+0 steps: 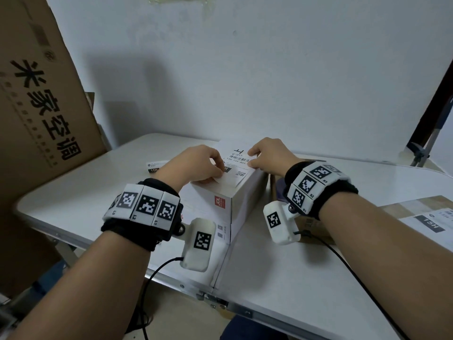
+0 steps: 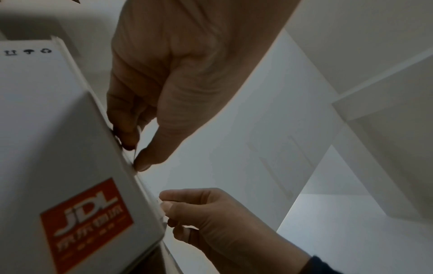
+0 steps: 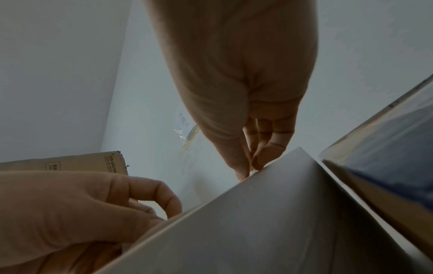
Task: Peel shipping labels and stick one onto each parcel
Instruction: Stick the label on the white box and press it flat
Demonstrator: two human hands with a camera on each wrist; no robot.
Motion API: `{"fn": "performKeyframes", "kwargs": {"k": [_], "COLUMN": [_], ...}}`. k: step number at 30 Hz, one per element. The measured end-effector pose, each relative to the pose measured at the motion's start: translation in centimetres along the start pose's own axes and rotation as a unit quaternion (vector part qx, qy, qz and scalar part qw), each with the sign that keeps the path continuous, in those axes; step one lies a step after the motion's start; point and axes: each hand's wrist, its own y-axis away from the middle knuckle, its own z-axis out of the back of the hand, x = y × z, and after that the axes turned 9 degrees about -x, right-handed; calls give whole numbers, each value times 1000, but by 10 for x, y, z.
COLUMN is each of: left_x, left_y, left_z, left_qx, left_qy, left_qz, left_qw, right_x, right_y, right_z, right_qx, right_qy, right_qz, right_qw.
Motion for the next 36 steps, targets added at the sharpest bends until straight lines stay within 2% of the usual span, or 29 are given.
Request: {"fn": "performKeyframes", "kwargs": {"k": [5,9,12,14,16,19,21,24,31,36], "left_x": [-5,-13,-14,-12,-8,5,16,27,46,51], "left_y": [1,-1,-4,-8,-14,-21,-21,-18,-7,-6], "left_z": [1,-2,-3,-4,-7,-11,-12,-9,11,9], "left_qx": [-14,59,88,79,43,-24,-35,-33,1,6], "left_qy": [-140,-148,-131,-117,-118,-171,-154,-101,-69,-50], "left_qz": [-60,-127,-136,-134,-124,-83,-60,-72,-85,-84], "left_qw": [988,979,978,981,984,982,986,992,994,995], "right_x": [0,-8,-14,-14,-12,-7,-3,5,28,34], "right_y": [-2,-4,-5,-6,-5,-5,-5,-6,7,8], "right_z": [-4,-5,1,5,6,-1,-6,-14,-38,-49], "right_qx": [-12,-39,-58,-81,-102,-116,-117,-93,22,76], "right_qy": [-1,16,2,-26,-61,-96,-109,-89,-15,139], "right_qz": [-1,-8,-25,-35,-40,-30,-13,11,44,87], "right_qw": [1000,999,998,996,992,988,987,992,999,984]}}
